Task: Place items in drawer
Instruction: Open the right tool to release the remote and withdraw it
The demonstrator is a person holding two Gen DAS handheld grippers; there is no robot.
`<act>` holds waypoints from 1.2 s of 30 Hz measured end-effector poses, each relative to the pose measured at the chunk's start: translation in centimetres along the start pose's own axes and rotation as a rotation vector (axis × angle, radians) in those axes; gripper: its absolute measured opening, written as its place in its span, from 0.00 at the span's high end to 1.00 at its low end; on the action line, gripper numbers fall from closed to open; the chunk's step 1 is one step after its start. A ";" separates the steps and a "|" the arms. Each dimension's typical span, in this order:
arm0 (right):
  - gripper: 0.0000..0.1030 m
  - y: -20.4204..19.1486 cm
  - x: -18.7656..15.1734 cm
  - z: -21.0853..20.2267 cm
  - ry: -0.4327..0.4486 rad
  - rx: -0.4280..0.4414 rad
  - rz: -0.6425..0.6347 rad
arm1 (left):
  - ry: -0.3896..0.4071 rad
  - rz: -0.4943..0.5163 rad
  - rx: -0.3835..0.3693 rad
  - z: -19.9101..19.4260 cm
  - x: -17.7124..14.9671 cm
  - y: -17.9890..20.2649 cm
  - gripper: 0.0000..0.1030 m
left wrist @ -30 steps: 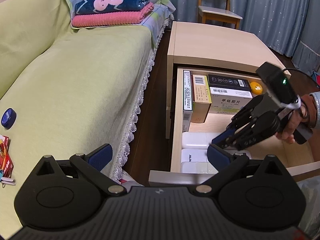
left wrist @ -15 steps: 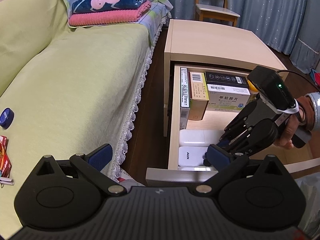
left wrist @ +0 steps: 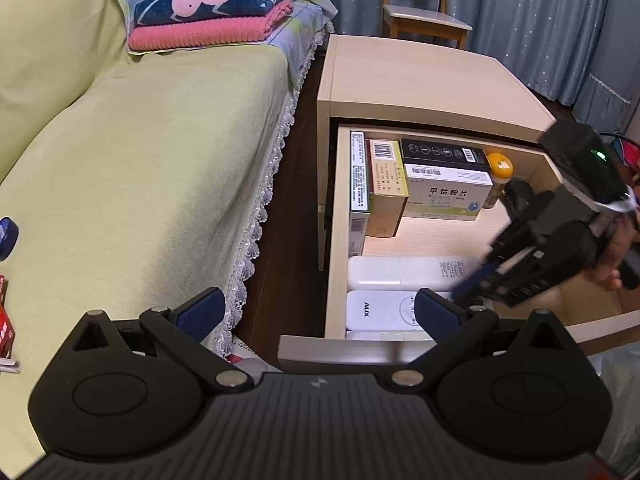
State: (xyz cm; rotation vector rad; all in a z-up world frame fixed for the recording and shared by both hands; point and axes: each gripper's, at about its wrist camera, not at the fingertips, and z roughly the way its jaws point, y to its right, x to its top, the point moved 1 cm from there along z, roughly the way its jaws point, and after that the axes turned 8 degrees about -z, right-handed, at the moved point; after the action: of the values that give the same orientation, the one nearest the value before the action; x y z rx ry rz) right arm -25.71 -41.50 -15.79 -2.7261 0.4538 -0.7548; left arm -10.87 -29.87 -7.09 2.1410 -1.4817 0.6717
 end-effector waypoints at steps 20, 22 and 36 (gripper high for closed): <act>0.87 -1.3 -1.6 -0.7 0.018 -0.001 0.014 | -0.022 0.027 -0.022 0.2 0.1 1.8 0.02; 0.84 -1.2 -1.9 -2.2 0.068 -0.044 0.042 | -0.021 0.034 -0.025 0.2 0.3 2.2 0.02; 0.72 -1.5 -5.9 -10.0 0.300 -0.271 0.259 | -0.033 0.058 -0.063 0.0 0.9 4.5 0.02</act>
State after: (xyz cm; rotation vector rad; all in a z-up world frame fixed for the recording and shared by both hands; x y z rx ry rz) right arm -35.50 -39.73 -9.62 -2.7187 1.0213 -1.1023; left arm -14.86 -31.99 -6.13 2.0788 -1.5663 0.6040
